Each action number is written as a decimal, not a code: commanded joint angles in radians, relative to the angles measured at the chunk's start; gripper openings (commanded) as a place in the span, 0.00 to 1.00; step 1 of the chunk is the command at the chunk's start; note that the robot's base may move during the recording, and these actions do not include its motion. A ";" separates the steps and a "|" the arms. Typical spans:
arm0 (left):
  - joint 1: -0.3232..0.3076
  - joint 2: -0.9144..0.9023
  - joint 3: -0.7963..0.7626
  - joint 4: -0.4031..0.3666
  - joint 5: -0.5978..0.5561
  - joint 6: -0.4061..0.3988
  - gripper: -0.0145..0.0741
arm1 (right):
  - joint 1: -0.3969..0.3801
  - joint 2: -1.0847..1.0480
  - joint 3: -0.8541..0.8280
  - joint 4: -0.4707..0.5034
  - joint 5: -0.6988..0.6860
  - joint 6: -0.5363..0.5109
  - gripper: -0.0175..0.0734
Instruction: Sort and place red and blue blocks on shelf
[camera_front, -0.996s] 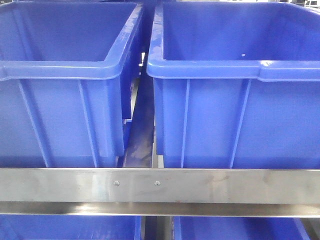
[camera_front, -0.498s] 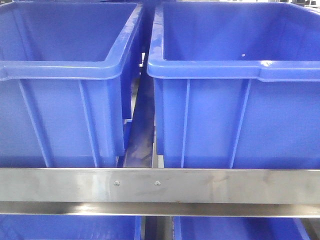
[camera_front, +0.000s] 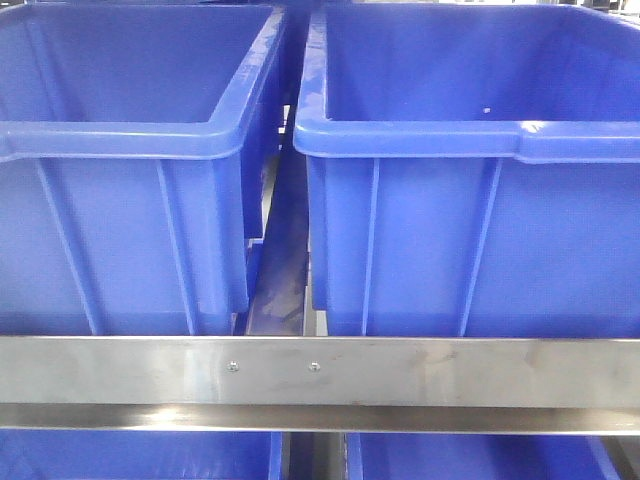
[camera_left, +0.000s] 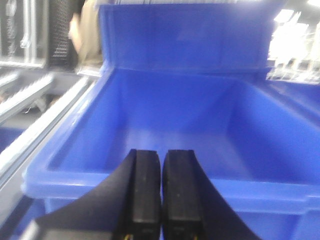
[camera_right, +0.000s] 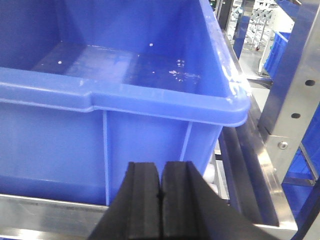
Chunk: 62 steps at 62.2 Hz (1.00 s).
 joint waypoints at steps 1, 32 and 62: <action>-0.026 -0.009 0.044 -0.052 -0.009 0.050 0.30 | 0.000 -0.021 -0.024 0.001 -0.093 -0.009 0.24; -0.030 -0.069 0.044 -0.073 0.044 0.092 0.30 | 0.000 -0.021 -0.024 0.001 -0.093 -0.009 0.24; -0.002 -0.069 0.044 -0.095 0.070 0.092 0.30 | 0.000 -0.021 -0.024 0.001 -0.093 -0.009 0.24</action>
